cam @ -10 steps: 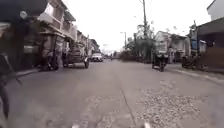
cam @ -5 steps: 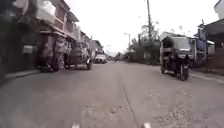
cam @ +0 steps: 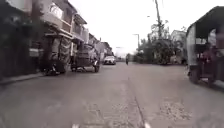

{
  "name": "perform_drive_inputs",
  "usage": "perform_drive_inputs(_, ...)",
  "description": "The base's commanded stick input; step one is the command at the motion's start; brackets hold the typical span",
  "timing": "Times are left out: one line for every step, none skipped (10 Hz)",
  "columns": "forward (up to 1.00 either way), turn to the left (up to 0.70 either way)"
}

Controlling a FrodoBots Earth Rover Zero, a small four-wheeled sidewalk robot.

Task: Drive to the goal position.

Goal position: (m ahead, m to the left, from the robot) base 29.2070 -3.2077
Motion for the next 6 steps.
perform_drive_inputs(0.70,0.07)
perform_drive_inputs(0.70,0.11)
perform_drive_inputs(0.70,0.07)
perform_drive_inputs(0.70,0.05)
perform_drive_inputs(0.70,0.04)
perform_drive_inputs(0.70,0.02)
